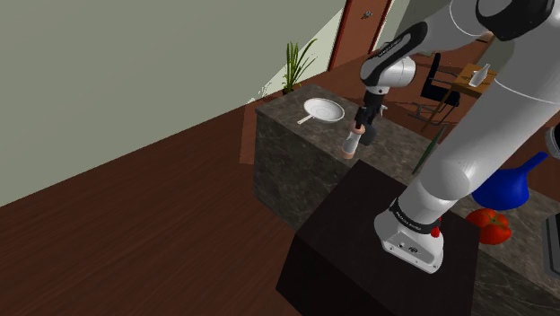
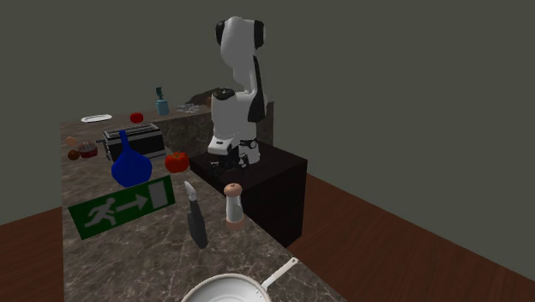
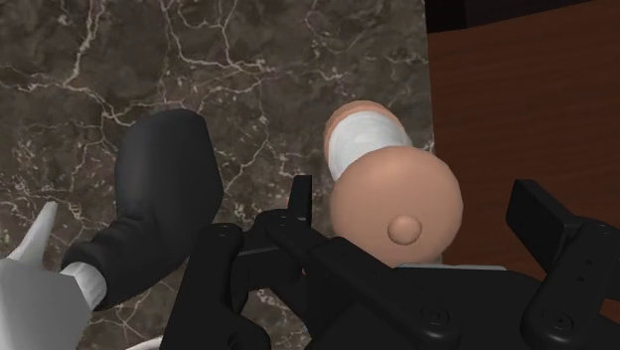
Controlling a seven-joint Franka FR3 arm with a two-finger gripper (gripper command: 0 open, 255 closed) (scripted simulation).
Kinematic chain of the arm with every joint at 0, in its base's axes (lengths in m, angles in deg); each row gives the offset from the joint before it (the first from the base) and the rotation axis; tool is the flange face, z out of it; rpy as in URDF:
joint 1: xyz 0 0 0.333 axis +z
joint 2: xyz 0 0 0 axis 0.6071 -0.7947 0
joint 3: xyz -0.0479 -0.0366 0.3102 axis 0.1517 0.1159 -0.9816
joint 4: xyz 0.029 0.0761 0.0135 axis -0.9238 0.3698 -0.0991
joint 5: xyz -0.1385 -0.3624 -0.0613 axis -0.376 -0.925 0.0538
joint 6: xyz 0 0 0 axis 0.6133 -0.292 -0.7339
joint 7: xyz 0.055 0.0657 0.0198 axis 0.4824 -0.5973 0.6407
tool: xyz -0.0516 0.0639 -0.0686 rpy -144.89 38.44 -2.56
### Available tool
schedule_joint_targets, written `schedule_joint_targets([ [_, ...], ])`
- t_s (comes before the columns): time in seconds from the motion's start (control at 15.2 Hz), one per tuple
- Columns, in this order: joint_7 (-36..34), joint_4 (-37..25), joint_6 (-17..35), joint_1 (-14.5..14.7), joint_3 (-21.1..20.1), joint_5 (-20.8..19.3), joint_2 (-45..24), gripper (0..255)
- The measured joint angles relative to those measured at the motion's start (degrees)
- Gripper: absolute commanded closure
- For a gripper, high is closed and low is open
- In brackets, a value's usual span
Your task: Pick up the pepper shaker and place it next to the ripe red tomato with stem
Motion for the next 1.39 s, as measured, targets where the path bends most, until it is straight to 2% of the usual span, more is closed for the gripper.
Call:
schedule_joint_targets([
  [0.33,2.3,1.1,4.2,-0.2,-0.4,3.1,-3.7,0],
  [0.73,2.6,1.3,4.8,-0.3,-0.4,3.5,-4.1,0],
  [0.79,2.6,1.3,4.8,-0.3,-0.4,3.5,-4.1,255],
  [1.39,2.6,1.3,4.8,-0.3,-0.4,3.4,-4.0,255],
])
